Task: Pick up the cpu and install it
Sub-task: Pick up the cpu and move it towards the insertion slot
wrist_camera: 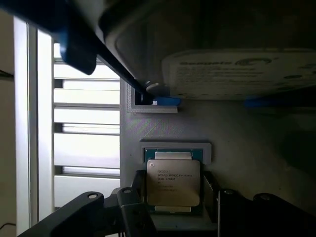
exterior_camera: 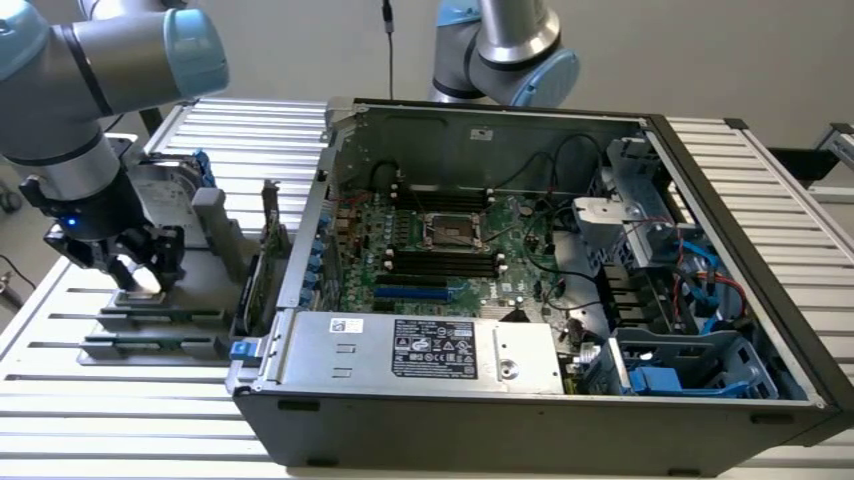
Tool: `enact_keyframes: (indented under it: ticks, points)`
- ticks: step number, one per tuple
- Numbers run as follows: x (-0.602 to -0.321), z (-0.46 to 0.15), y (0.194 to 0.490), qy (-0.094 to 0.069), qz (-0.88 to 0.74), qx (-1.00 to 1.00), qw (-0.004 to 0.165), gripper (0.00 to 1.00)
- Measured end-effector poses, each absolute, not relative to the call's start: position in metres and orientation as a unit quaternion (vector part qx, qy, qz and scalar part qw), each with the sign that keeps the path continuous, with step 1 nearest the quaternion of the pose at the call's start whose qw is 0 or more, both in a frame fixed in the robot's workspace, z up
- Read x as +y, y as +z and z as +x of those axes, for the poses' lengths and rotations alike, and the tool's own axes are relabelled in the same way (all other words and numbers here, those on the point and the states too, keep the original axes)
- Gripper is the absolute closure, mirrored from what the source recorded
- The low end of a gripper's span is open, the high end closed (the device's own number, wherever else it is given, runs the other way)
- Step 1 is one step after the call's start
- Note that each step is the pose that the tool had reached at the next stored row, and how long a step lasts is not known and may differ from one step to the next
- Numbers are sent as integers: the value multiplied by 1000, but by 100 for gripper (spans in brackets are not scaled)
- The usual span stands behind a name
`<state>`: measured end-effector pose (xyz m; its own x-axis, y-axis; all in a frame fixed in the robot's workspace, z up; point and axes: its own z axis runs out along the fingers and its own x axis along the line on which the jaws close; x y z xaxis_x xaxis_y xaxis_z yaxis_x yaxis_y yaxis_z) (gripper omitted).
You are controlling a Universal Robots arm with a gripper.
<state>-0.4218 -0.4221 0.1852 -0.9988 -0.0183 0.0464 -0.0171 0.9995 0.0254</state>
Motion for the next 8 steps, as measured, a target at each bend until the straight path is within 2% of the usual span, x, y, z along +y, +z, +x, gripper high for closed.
enact_keyframes:
  ticks: [8]
  points:
    - [-422, -422, 207, -13, 9, -1000, 25, 45]
